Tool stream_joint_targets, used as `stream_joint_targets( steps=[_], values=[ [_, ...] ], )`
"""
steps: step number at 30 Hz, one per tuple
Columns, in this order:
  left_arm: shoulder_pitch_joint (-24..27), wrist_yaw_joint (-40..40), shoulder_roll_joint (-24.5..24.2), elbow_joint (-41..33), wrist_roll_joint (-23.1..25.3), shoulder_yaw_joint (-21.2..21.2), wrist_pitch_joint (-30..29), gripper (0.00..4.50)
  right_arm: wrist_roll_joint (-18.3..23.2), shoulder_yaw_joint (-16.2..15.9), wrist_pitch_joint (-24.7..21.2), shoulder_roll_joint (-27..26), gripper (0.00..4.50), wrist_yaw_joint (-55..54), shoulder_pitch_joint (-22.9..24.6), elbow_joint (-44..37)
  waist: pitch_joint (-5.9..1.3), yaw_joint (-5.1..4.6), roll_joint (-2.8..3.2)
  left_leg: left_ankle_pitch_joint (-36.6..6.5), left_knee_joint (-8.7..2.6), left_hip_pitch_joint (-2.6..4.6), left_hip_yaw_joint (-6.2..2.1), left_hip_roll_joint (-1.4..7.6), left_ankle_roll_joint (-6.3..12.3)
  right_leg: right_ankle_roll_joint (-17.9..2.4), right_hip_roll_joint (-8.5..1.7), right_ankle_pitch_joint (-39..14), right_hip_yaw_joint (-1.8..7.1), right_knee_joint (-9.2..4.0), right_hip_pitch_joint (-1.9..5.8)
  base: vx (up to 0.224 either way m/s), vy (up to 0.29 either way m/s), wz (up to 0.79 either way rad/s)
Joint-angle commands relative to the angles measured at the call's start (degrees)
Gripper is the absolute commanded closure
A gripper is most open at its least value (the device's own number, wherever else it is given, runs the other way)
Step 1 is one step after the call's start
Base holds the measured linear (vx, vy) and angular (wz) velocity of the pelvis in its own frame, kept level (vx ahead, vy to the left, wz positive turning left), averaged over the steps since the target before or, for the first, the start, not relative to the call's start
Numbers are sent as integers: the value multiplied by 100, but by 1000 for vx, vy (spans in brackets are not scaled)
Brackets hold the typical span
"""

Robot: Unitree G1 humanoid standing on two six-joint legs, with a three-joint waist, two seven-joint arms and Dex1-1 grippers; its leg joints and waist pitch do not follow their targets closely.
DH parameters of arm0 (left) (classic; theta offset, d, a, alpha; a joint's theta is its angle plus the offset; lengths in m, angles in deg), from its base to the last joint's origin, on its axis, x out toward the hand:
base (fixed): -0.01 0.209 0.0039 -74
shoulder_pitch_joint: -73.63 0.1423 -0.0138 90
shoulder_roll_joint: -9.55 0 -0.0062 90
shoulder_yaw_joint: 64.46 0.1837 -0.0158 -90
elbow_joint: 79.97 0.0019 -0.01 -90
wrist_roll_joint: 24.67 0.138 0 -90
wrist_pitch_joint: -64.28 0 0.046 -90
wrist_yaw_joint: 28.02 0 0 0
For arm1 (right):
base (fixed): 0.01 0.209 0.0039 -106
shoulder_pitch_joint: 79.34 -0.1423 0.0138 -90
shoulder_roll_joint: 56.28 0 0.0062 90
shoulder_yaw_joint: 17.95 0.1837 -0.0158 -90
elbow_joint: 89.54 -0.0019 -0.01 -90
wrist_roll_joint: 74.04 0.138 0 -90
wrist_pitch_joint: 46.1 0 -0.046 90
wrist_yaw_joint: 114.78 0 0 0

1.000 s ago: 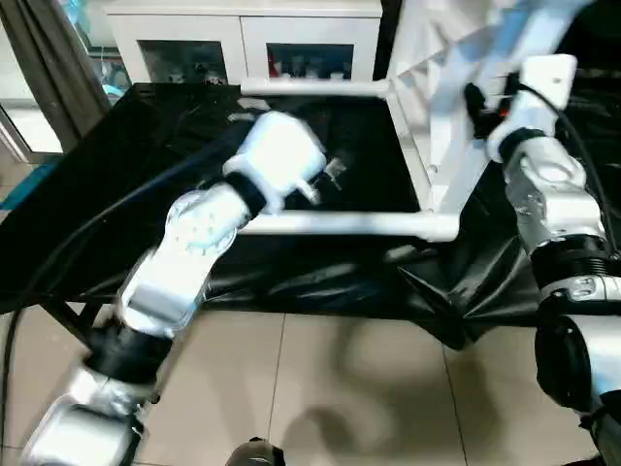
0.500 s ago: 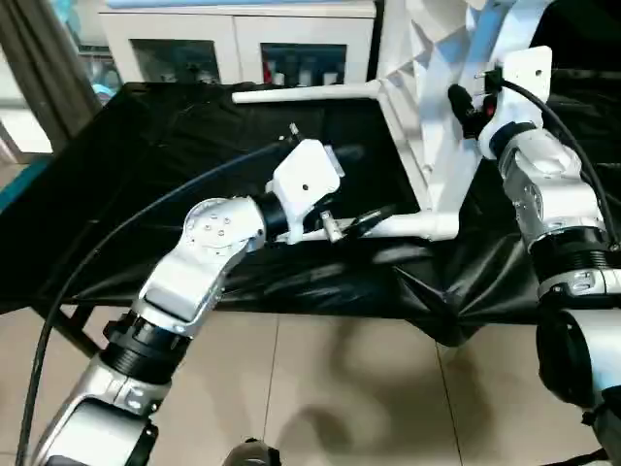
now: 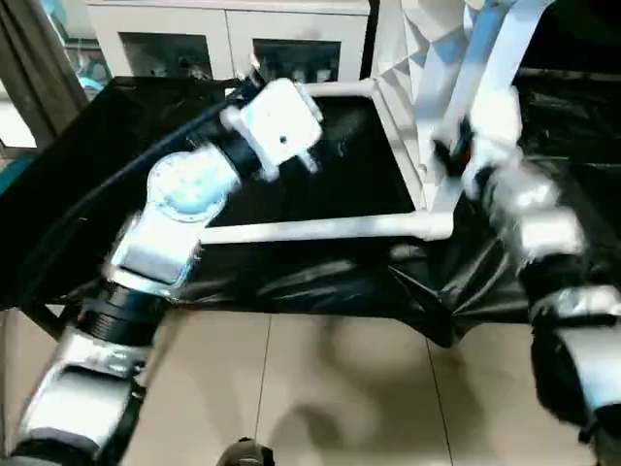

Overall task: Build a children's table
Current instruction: Flip table

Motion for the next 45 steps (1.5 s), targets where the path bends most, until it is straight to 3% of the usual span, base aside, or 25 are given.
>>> stream_joint_targets(
  steps=[1, 4, 5, 6, 10, 11, 20, 23, 25, 28, 31, 38, 42, 45],
  values=[
    [-128, 329, -46, -18, 375, -27, 212, 0, -33, 73, 7, -17, 169, -28, 51, 137, -481, -17, -97, -732, -394, 281, -96, 199, -76, -1255, -179, 59, 156, -315, 192, 0, 0, 0],
    [-258, 733, -131, 150, 756, -78, 392, 0, -30, 77, 71, -44, 169, -30, 86, 222, -484, -23, -93, -814, -399, 276, -105, 197, -139, -1196, -169, 87, 156, -320, 187, 0, 0, 0],
    [-368, 1070, -199, 305, 1091, -101, 472, 0, -11, 98, 80, -59, 169, -4, 101, 230, -487, -20, -138, -789, -395, 273, -105, 188, -137, -1166, -163, 164, 158, -312, 196, 0, 0, 0],
    [-378, 1088, -204, 322, 1108, -100, 472, 0, -8, 101, 80, -60, 169, -1, 101, 230, -493, -12, -123, -780, -393, 285, -108, 189, -144, -1170, -174, 167, 155, -306, 194, 0, 0, 0],
    [-739, 1609, -378, 934, 1642, -41, 486, 0, 30, 109, 108, -113, 169, 51, 68, 246, -485, -19, -148, -752, -394, 273, -109, 176, -145, -1185, -168, 221, 151, -302, 190, 0, 0, 0],
    [-891, 1764, -427, 1208, 1808, -10, 467, 0, 37, 104, 118, -132, 186, 50, 52, 257, -487, -19, -148, -737, -387, 271, -107, 169, -138, -1191, -169, 257, 154, -296, 188, 0, 0, 0],
    [-1354, 2197, -541, 2205, 2286, 128, 516, 0, 56, 129, 178, -159, 227, 150, 72, 237, -503, -3, -116, -731, -381, 282, -116, 166, -126, -1289, -176, 429, 144, -283, 188, 0, 0, 0],
    [-1470, 2314, -555, 2436, 2364, 130, 567, 0, 61, 155, 177, -147, 232, 162, 96, 188, -507, -2, -77, -804, -386, 290, -124, 169, -180, -1331, -174, 484, 136, -280, 184, 0, 0, 0],
    [-1569, 2432, -549, 2615, 2447, 142, 578, 0, 64, 169, 183, -144, 233, 168, 117, 161, -504, -5, -87, -833, -387, 286, -125, 164, -182, -1331, -177, 508, 138, -283, 194, 0, 0, 0],
    [-1649, 2427, -475, 2780, 2294, 61, 645, 19, 63, 167, 192, -138, 237, 205, 144, 119, -511, -1, -67, -858, -389, 293, -131, 168, -207, -1352, -179, 550, 133, -279, 194, 0, 0, 0],
    [-1636, 2162, -283, 2736, 1788, -130, 693, 40, 56, 171, 181, -104, 246, 213, 163, 32, -519, 14, -67, -776, -374, 285, -126, 159, -182, -1457, -186, 765, 128, -256, 206, 0, 0, 0],
    [-1518, 2159, -90, 2523, 1535, -267, 575, 84, 7, 180, 189, -3, 265, 205, 98, -28, -512, 10, -67, -844, -380, 286, -127, 171, -128, -1452, -186, 651, 129, -278, 210, 0, 0, 0],
    [-1271, 1876, 194, 2182, 908, -533, 270, 115, -106, 120, 186, 258, 267, 233, -31, -211, -508, 25, -76, -835, -372, 291, -117, 176, -104, -1485, -191, 609, 135, -282, 213, 0, 0, 0],
    [-1115, 1805, 351, 2098, 618, -689, 54, 124, -115, 151, 161, 417, 267, 299, -152, -332, -499, 35, -85, -768, -356, 274, -100, 158, 32, -1511, -187, 567, 143, -292, 216, 0, 0, 0]
  ],
)
